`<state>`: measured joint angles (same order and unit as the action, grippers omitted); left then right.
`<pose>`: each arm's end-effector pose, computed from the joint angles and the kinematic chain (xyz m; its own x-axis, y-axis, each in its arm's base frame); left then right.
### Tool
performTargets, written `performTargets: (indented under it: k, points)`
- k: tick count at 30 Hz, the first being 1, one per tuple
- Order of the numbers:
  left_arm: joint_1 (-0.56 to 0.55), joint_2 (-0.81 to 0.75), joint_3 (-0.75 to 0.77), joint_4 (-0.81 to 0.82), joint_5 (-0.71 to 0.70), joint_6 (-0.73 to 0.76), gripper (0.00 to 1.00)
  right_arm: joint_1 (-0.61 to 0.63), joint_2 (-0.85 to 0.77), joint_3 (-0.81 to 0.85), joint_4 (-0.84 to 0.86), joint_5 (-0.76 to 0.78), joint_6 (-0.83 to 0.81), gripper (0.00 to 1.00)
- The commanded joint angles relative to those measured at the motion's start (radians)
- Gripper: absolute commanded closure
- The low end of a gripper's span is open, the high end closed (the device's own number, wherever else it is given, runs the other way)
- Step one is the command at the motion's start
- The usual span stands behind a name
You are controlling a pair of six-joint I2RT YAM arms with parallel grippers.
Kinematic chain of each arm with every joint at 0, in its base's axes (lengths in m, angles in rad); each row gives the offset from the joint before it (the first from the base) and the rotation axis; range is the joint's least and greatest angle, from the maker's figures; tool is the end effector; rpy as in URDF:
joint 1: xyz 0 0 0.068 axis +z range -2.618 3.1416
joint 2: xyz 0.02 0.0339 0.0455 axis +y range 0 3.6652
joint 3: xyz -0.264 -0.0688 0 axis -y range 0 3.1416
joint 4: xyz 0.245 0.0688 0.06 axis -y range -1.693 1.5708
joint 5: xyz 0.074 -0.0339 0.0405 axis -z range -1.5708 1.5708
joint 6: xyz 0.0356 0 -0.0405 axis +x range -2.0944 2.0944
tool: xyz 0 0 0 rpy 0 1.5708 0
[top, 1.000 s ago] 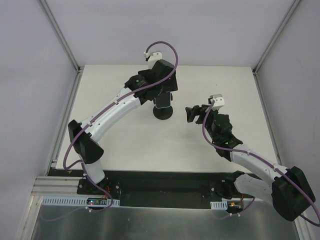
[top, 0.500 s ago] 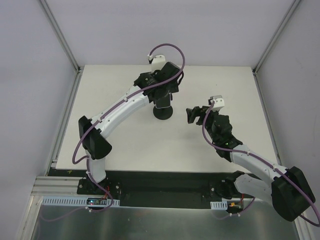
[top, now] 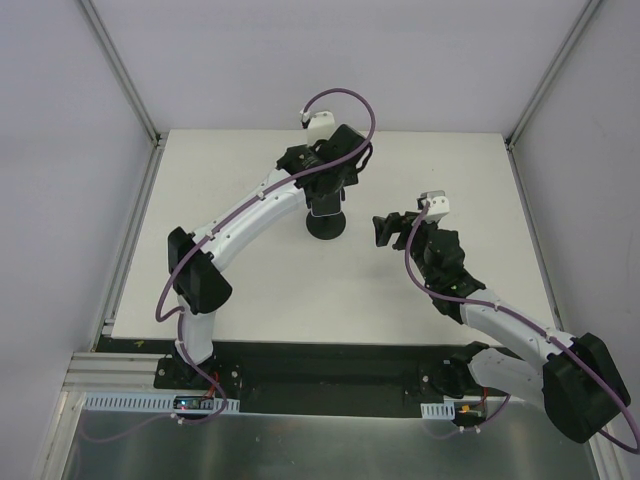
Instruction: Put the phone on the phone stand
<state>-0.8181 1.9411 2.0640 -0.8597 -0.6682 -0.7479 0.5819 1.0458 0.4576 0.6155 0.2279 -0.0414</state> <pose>0.3079 -0.2964 0.3807 -0.5130 -0.2332 -0.8261 -0.1224 0.9724 -0.1985 0.1994 0.1216 0.2589 0.0371 -0.0238 -0.9990 -0.3455 0.9378 -0.0352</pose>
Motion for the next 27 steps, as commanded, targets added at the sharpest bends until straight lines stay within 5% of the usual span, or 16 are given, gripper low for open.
performTargets:
  k: [1, 5, 8, 9, 13, 21, 27]
  points:
    - [-0.004, 0.002, 0.027, -0.022, -0.054, -0.008, 0.18, -0.008, -0.021, 0.001, 0.053, 0.001, 0.014, 0.12]
    - [-0.004, -0.005, 0.008, -0.021, -0.077, -0.005, 0.31, -0.01, -0.027, -0.002, 0.055, 0.002, 0.015, 0.12]
    - [-0.004, -0.005, 0.002, -0.019, -0.096, 0.024, 0.54, -0.011, -0.027, -0.004, 0.056, 0.001, 0.015, 0.12]
    - [-0.004, -0.005, -0.001, -0.021, -0.102, 0.042, 0.73, -0.011, -0.027, -0.004, 0.056, -0.001, 0.017, 0.12]
    - [0.003, -0.013, 0.002, -0.018, -0.157, 0.114, 0.97, -0.013, -0.032, -0.007, 0.058, -0.001, 0.018, 0.12]
    - [0.095, -0.091, -0.073, 0.085, -0.208, 0.272, 1.0, -0.014, -0.04, -0.013, 0.061, 0.007, 0.017, 0.12]
    - [0.267, -0.226, -0.326, 0.539, -0.075, 0.531, 1.0, -0.019, -0.035, -0.013, 0.064, 0.004, 0.018, 0.12]
